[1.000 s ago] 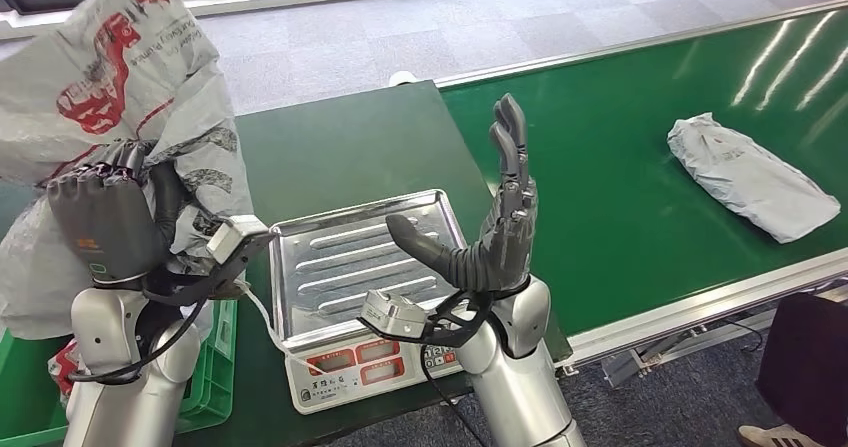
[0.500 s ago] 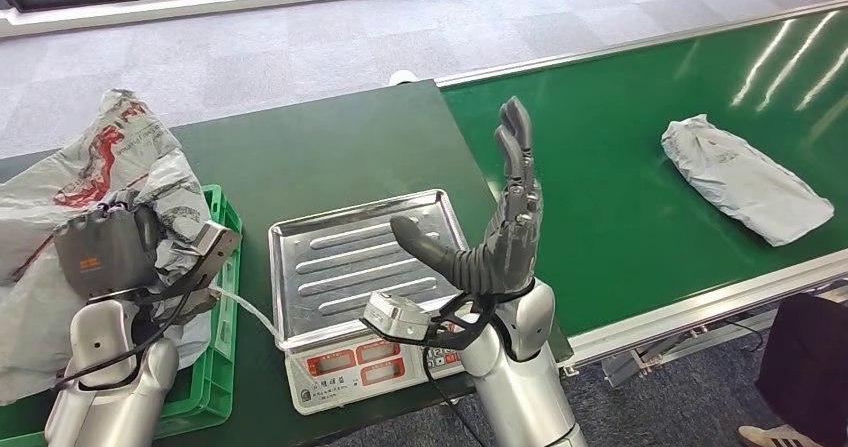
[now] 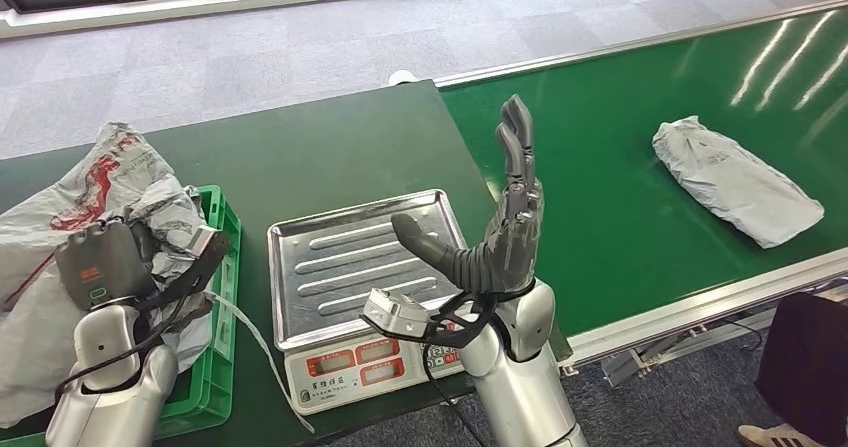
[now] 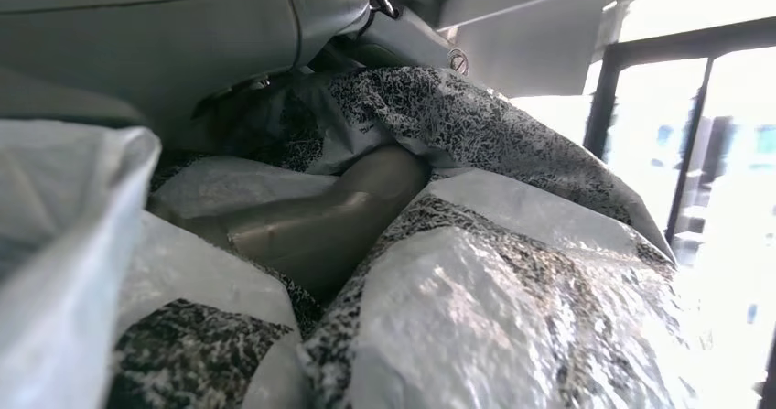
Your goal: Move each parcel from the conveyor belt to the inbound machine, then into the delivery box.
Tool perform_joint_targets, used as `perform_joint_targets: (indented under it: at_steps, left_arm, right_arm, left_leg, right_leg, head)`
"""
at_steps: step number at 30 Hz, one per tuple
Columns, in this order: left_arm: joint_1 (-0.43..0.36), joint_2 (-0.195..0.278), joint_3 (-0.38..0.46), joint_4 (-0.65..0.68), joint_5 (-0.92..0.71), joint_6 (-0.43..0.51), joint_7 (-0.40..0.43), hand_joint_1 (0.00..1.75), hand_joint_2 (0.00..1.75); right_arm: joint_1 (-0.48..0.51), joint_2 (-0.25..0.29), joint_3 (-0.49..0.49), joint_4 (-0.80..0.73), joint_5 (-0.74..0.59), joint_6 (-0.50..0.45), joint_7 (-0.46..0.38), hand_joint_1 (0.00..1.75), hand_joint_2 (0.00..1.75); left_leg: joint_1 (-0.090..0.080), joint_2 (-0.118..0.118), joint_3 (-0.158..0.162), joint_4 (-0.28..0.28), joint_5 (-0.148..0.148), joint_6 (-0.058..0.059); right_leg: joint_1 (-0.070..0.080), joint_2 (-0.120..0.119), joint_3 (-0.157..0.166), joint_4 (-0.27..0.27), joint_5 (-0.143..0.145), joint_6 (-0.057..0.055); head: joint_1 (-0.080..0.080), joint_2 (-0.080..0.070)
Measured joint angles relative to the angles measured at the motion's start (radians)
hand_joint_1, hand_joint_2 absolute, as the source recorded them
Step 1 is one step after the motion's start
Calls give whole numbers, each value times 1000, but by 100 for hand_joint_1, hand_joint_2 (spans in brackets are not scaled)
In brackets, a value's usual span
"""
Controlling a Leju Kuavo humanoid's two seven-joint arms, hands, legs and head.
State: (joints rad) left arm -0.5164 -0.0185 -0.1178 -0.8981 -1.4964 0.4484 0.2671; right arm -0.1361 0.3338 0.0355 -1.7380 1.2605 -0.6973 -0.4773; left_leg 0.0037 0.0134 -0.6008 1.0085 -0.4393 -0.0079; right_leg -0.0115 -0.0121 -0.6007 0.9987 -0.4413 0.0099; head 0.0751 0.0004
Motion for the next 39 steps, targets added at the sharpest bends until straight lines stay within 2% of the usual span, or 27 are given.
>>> perform_joint_targets:
  at_steps: [3,10,18,23,24,27,28,30,34,37,39]
  left_arm:
    - [-6,7,4,31,-2,-27,71,175,175]
    - [-4,10,13,67,-2,-126,84,175,175]
    - [156,11,17,-120,-3,-276,110,175,175]
    - [198,16,40,-163,-3,-309,84,175,175]
    - [203,16,45,-166,-3,-316,76,148,175]
    - [215,16,57,-172,-3,-330,65,17,175]
    - [219,16,58,-174,-3,-327,64,0,175]
    - [228,16,64,-183,-3,-296,64,0,175]
    - [254,11,87,-211,-3,-203,57,0,0]
    - [269,7,100,-230,-3,-167,46,0,0]
    - [287,4,110,-249,-2,-108,25,0,0]
  right_arm:
    - [0,0,0,0,12,0,14,0,175]
    - [1,0,0,-2,42,0,50,0,175]
    - [18,-1,0,-38,95,0,118,0,175]
    - [18,-1,0,-41,119,0,147,0,175]
    - [18,-1,0,-41,122,0,149,0,175]
    - [19,-1,0,-41,123,0,147,0,175]
    - [20,-1,0,-41,122,0,145,0,175]
    - [26,-2,0,-41,117,0,140,0,175]
    - [38,-3,0,-41,106,0,132,0,175]
    - [44,-4,0,-41,102,0,129,0,175]
    - [49,-5,0,-41,97,0,126,0,175]
  left_leg:
    - [0,0,0,0,0,0]
    - [0,0,0,0,0,0]
    - [0,2,1,0,-2,-1]
    - [0,2,1,0,-2,-1]
    - [0,2,1,0,-2,-1]
    - [0,2,2,0,-2,-1]
    - [0,2,2,0,-2,-1]
    - [0,2,3,0,-2,-1]
    - [0,2,2,-1,-3,-1]
    - [0,2,2,-1,-3,-1]
    - [0,2,2,-1,-3,-1]
  right_leg:
    - [0,0,0,0,0,0]
    - [0,0,0,0,0,0]
    - [0,2,0,0,-1,-1]
    - [0,2,0,0,-2,-1]
    - [0,2,1,0,-2,-1]
    - [0,2,2,0,-2,-1]
    - [0,2,2,0,-2,-1]
    - [0,2,2,0,-2,-1]
    - [0,2,2,0,-2,-1]
    - [0,2,2,0,-2,-1]
    - [0,2,1,0,-2,-1]
  head:
    - [0,0]
    - [0,0]
    - [0,0]
    - [0,0]
    - [0,0]
    - [0,0]
    - [0,0]
    - [0,0]
    - [0,0]
    - [0,0]
    - [0,0]
